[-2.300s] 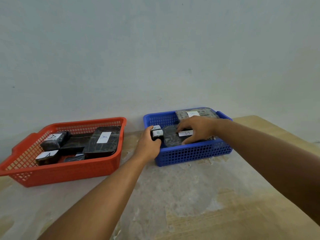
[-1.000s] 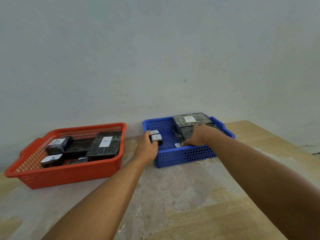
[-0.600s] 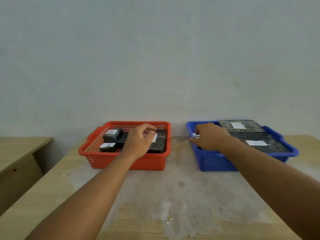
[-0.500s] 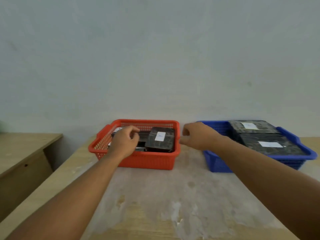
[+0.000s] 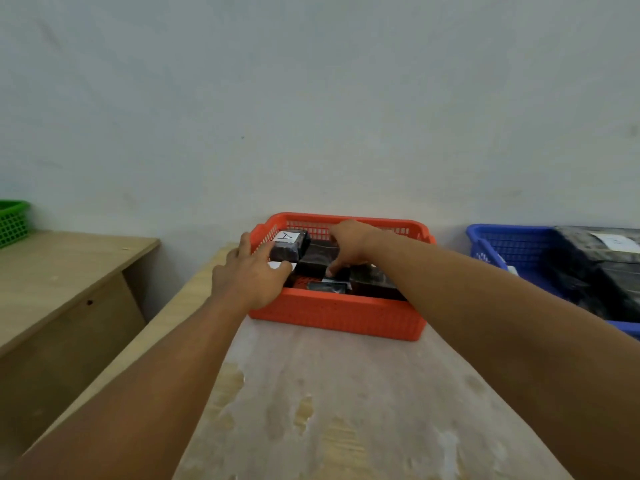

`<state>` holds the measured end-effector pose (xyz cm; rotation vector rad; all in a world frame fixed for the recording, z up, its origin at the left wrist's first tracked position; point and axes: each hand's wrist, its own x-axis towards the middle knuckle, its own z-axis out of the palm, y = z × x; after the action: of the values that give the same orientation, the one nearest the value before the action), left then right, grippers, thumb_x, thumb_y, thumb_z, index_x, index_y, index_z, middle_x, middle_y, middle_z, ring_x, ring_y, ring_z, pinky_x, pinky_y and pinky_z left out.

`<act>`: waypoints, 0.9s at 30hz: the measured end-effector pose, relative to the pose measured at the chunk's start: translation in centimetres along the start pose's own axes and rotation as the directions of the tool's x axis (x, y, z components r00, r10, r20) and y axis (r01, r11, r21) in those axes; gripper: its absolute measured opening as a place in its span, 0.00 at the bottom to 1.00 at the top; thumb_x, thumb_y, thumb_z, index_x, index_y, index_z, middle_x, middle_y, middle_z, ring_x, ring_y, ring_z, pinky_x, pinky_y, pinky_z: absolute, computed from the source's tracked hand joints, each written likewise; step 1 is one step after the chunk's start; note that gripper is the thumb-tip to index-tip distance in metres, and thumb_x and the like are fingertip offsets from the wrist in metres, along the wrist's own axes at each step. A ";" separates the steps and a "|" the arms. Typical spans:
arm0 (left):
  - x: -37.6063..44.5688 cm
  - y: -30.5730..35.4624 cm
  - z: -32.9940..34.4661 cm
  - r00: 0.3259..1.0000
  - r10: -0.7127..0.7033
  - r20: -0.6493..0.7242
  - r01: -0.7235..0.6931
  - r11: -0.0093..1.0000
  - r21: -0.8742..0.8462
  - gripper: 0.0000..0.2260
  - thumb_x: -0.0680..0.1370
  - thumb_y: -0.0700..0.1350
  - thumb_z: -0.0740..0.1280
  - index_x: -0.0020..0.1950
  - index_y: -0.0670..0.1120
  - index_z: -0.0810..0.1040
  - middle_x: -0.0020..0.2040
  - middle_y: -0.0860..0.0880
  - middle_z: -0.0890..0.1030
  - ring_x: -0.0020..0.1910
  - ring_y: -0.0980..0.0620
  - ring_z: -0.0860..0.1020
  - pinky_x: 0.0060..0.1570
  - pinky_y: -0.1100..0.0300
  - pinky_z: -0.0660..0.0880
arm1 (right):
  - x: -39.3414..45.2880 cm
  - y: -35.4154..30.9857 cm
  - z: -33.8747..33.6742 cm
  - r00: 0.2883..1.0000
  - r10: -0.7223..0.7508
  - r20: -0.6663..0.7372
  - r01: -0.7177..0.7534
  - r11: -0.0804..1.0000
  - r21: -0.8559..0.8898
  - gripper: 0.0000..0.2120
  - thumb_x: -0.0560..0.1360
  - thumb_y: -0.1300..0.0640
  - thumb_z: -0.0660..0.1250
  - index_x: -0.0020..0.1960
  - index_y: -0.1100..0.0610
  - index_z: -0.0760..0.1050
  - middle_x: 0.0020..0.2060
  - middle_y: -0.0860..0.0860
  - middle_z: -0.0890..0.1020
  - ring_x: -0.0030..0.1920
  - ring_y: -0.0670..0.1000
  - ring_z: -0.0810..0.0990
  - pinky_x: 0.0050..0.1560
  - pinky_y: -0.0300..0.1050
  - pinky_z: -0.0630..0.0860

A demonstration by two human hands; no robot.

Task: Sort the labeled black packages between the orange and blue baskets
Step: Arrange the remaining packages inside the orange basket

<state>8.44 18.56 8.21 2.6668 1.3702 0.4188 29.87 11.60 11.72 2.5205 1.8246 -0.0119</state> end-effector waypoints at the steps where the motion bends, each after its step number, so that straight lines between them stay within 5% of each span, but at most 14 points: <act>1: -0.1 0.1 0.0 1.000 0.000 -0.003 0.000 1.000 -0.002 0.34 0.69 0.67 0.47 0.75 0.62 0.59 0.79 0.48 0.55 0.73 0.40 0.62 0.65 0.40 0.65 | 0.6 -0.2 0.2 0.999 0.009 0.032 -0.008 1.000 -0.021 0.38 0.57 0.35 0.81 0.58 0.55 0.74 0.53 0.53 0.79 0.51 0.56 0.78 0.48 0.50 0.77; 6: 0.0 0.2 0.0 1.000 0.014 -0.026 -0.014 1.000 0.003 0.35 0.66 0.68 0.46 0.73 0.62 0.62 0.77 0.47 0.57 0.71 0.40 0.65 0.64 0.40 0.66 | 2.1 -1.4 0.4 0.989 0.081 0.122 -0.054 0.977 -0.207 0.44 0.51 0.29 0.78 0.59 0.52 0.72 0.49 0.49 0.76 0.52 0.57 0.77 0.53 0.55 0.76; 9: 0.0 0.2 0.0 1.000 0.013 -0.026 -0.013 1.000 0.003 0.35 0.67 0.68 0.47 0.73 0.61 0.62 0.77 0.47 0.57 0.71 0.40 0.64 0.64 0.40 0.67 | 2.1 -1.7 0.0 0.995 0.044 0.091 -0.021 0.969 -0.246 0.40 0.54 0.33 0.80 0.58 0.50 0.72 0.47 0.49 0.75 0.50 0.55 0.77 0.50 0.55 0.77; 13: -0.2 0.3 -0.1 0.999 0.016 -0.041 -0.016 1.000 -0.012 0.36 0.66 0.68 0.46 0.73 0.60 0.64 0.77 0.47 0.58 0.71 0.41 0.65 0.63 0.40 0.68 | 1.4 -0.3 -0.9 0.999 -0.030 0.028 0.033 0.996 -0.084 0.29 0.64 0.43 0.76 0.57 0.53 0.68 0.47 0.51 0.76 0.45 0.53 0.75 0.42 0.48 0.73; 20: -0.2 0.4 -0.1 0.999 0.013 -0.041 -0.013 1.000 -0.015 0.37 0.66 0.68 0.46 0.74 0.60 0.62 0.78 0.48 0.57 0.72 0.41 0.64 0.65 0.39 0.67 | 1.0 2.6 -1.9 0.998 -0.028 -0.047 0.044 0.924 0.379 0.22 0.75 0.56 0.70 0.63 0.56 0.63 0.52 0.58 0.78 0.48 0.55 0.79 0.47 0.50 0.76; 27: -0.1 0.2 0.1 0.999 0.017 -0.048 -0.018 1.000 -0.015 0.36 0.67 0.68 0.46 0.74 0.60 0.62 0.78 0.47 0.58 0.72 0.41 0.65 0.64 0.39 0.67 | 2.5 3.2 -1.1 0.992 0.038 -0.120 0.008 0.934 0.356 0.16 0.79 0.55 0.64 0.66 0.56 0.70 0.62 0.57 0.77 0.55 0.55 0.75 0.55 0.50 0.73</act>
<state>8.62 18.37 8.18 2.6747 1.3512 0.4959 33.63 13.00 12.84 2.8328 2.0110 -0.2090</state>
